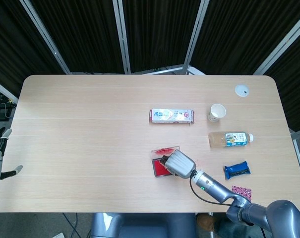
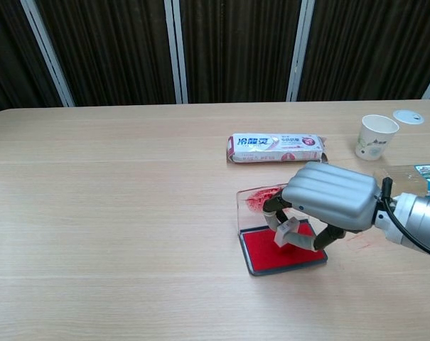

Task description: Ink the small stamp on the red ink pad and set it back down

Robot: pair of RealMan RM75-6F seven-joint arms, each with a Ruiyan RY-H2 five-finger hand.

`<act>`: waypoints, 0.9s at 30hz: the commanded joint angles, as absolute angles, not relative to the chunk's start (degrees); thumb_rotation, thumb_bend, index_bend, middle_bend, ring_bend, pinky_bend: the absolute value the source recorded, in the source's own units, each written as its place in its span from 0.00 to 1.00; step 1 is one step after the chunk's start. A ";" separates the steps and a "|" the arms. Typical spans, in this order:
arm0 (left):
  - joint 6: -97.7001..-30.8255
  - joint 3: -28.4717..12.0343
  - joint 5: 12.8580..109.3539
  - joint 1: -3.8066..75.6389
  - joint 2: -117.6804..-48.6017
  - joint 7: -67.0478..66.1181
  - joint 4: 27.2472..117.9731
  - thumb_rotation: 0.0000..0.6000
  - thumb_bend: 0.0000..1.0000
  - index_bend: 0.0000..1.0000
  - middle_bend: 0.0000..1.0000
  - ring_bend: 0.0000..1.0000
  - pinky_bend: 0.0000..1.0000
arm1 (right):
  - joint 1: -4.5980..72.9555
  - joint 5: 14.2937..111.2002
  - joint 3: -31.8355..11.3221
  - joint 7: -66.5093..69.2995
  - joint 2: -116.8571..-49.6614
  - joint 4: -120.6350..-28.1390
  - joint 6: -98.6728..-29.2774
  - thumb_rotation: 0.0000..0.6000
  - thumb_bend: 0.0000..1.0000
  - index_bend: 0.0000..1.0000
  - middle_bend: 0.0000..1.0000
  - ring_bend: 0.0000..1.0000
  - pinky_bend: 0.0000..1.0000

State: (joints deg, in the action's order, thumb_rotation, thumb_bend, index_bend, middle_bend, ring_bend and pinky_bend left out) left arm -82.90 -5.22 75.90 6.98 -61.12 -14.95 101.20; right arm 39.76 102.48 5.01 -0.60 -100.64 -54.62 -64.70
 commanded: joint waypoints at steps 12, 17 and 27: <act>-82.92 -5.07 76.09 6.95 -60.92 -14.74 101.40 1.00 0.00 0.00 0.00 0.00 0.00 | 39.59 101.44 4.27 0.41 -98.80 -56.95 -66.30 1.00 0.52 0.55 0.57 0.81 1.00; -83.11 -5.00 76.33 6.86 -60.83 -14.54 101.49 1.00 0.00 0.00 0.00 0.00 0.00 | 39.65 100.63 2.78 1.40 -95.28 -61.64 -68.13 1.00 0.52 0.55 0.57 0.81 1.00; -83.67 -4.81 76.96 6.64 -60.79 -14.63 101.75 1.00 0.00 0.00 0.00 0.00 0.00 | 38.17 98.86 3.00 1.27 -89.03 -64.25 -68.20 1.00 0.53 0.55 0.57 0.81 1.00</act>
State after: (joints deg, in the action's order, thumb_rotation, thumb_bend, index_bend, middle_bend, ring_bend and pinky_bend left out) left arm -83.66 -4.81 76.97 6.64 -60.79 -14.63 101.75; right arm 38.47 99.17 2.73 1.36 -89.33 -64.51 -68.46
